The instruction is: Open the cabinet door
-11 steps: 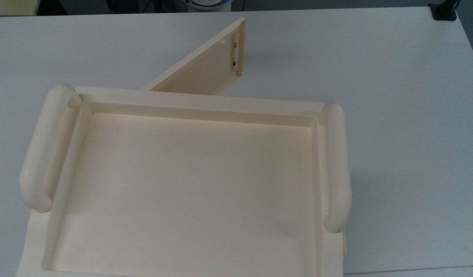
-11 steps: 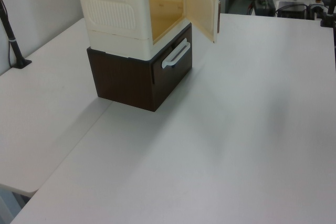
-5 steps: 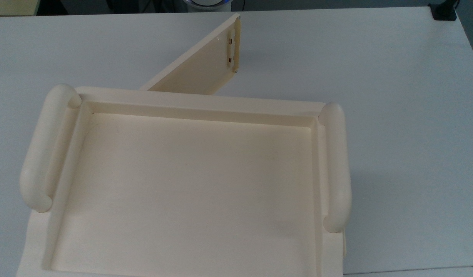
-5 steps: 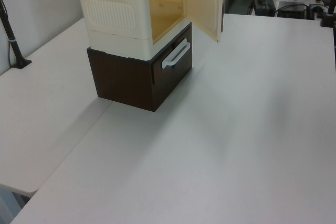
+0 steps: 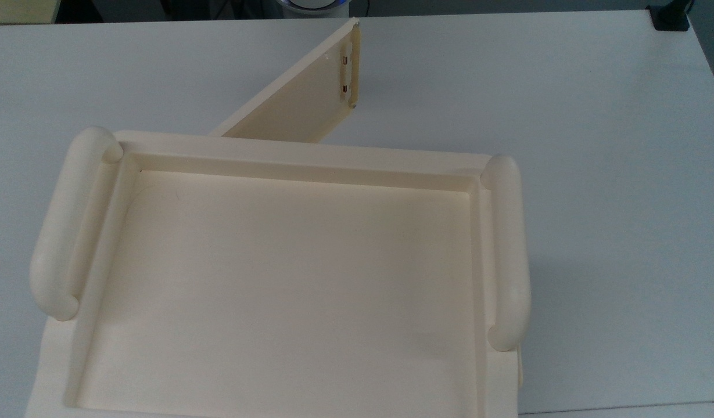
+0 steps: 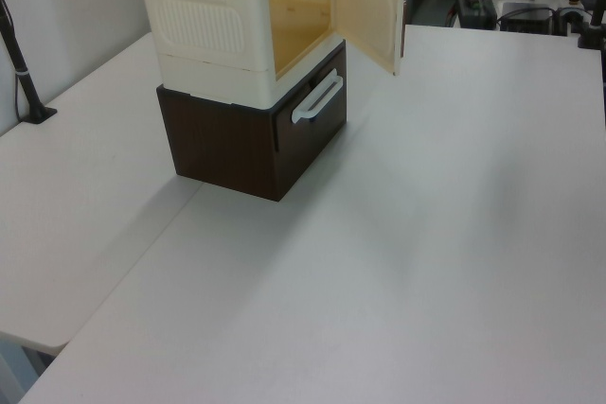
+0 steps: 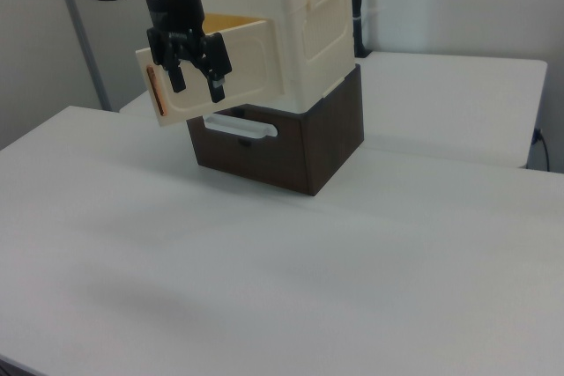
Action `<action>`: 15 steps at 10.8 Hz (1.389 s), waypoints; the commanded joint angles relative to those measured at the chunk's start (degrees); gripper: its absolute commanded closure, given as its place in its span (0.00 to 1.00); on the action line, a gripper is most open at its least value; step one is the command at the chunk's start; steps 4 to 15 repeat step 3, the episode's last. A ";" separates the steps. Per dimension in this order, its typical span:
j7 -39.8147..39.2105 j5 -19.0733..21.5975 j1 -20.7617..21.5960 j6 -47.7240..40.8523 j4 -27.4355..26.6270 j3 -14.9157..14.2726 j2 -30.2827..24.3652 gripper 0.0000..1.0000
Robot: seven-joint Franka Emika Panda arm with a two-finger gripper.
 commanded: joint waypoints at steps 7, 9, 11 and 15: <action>-1.40 0.67 -0.30 0.90 -0.53 -0.29 -0.87 0.00; -1.40 0.67 -0.30 0.90 -0.53 -0.29 -0.87 0.00; -1.40 0.67 -0.30 0.90 -0.53 -0.29 -0.87 0.00; -1.40 0.67 -0.30 0.90 -0.53 -0.29 -0.87 0.00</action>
